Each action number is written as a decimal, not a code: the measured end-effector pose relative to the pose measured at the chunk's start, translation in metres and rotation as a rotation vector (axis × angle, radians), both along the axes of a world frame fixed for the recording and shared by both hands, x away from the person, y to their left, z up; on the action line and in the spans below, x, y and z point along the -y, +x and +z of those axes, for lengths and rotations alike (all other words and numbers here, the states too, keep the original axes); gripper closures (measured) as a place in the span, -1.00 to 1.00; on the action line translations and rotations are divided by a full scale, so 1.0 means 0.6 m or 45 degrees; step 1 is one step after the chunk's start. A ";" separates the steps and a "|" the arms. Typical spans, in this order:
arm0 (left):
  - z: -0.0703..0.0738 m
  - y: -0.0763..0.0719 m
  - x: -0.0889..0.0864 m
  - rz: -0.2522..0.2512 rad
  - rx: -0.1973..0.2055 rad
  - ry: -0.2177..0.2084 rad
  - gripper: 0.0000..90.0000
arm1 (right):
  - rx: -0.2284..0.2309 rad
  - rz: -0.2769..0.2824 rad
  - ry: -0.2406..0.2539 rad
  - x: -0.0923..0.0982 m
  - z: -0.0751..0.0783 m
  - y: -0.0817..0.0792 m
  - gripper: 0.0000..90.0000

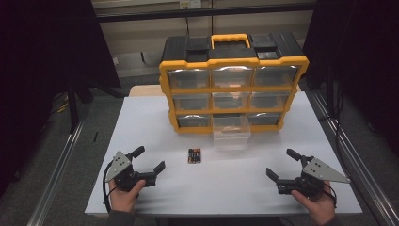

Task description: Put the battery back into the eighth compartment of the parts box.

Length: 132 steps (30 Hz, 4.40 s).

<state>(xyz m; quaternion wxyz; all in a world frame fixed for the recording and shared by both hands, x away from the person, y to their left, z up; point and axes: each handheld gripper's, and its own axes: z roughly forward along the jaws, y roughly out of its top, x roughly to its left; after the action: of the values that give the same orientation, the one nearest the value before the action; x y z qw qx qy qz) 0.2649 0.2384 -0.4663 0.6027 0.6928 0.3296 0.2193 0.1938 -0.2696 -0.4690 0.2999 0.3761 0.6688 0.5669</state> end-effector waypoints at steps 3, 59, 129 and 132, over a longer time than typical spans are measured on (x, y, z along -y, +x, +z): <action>0.000 0.003 0.005 0.002 -0.015 0.016 -0.98 | 0.002 0.000 -0.007 -0.001 0.002 -0.002 -0.98; 0.002 0.085 0.150 0.037 -0.438 0.353 0.03 | -0.001 0.036 -0.001 -0.004 0.003 -0.003 -0.98; 0.147 0.134 0.225 -0.240 -0.717 0.397 0.72 | 0.000 0.045 0.005 -0.002 0.003 -0.006 -0.97; 0.156 0.136 0.234 -0.246 -0.707 0.397 0.72 | -0.001 0.048 0.004 -0.003 0.003 -0.006 -0.97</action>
<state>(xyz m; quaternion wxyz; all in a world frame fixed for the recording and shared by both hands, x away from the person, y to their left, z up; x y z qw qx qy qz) 0.3465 0.0978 -0.3728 0.3945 0.8381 0.3766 0.0117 0.1904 -0.2680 -0.4672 0.2882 0.3640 0.6752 0.5732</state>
